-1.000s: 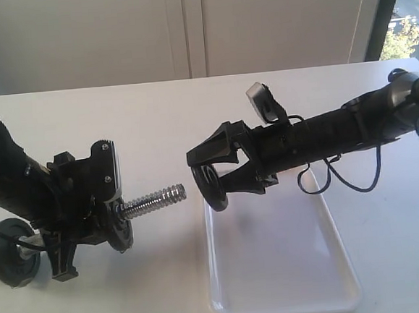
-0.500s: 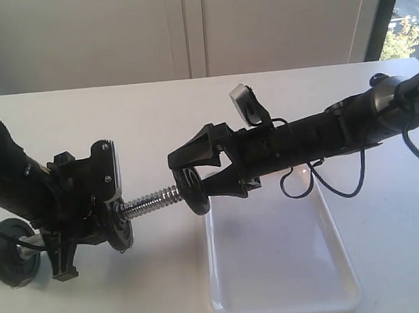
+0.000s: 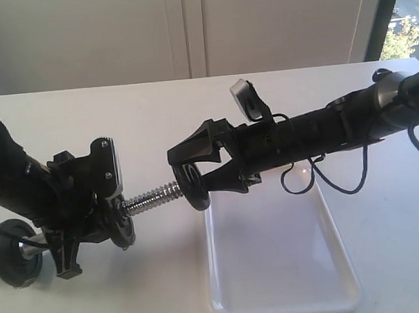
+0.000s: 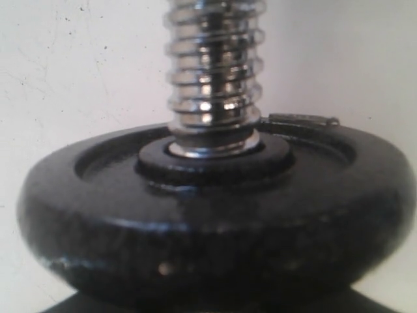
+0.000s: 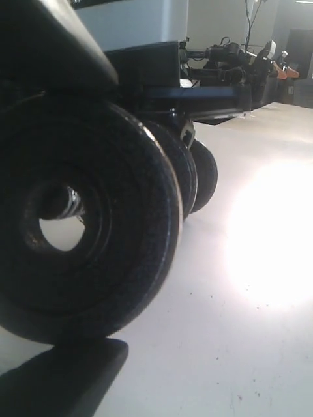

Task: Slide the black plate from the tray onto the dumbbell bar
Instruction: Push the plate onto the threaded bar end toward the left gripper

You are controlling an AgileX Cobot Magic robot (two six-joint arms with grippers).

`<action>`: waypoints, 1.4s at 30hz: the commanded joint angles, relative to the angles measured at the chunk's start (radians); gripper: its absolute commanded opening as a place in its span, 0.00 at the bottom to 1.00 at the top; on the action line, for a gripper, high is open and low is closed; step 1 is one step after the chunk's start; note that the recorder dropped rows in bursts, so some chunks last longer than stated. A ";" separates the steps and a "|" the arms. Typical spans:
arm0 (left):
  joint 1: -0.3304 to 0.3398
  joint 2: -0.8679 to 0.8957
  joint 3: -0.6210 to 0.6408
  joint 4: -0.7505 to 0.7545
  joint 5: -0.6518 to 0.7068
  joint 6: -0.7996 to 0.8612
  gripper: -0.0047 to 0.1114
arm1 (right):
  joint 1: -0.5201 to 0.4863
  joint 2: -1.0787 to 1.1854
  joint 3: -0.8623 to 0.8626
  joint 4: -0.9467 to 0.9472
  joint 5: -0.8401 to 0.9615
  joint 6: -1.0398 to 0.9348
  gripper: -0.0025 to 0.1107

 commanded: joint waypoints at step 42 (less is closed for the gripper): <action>-0.004 -0.014 -0.015 -0.123 -0.069 -0.012 0.04 | 0.094 0.014 0.013 0.155 0.071 -0.065 0.02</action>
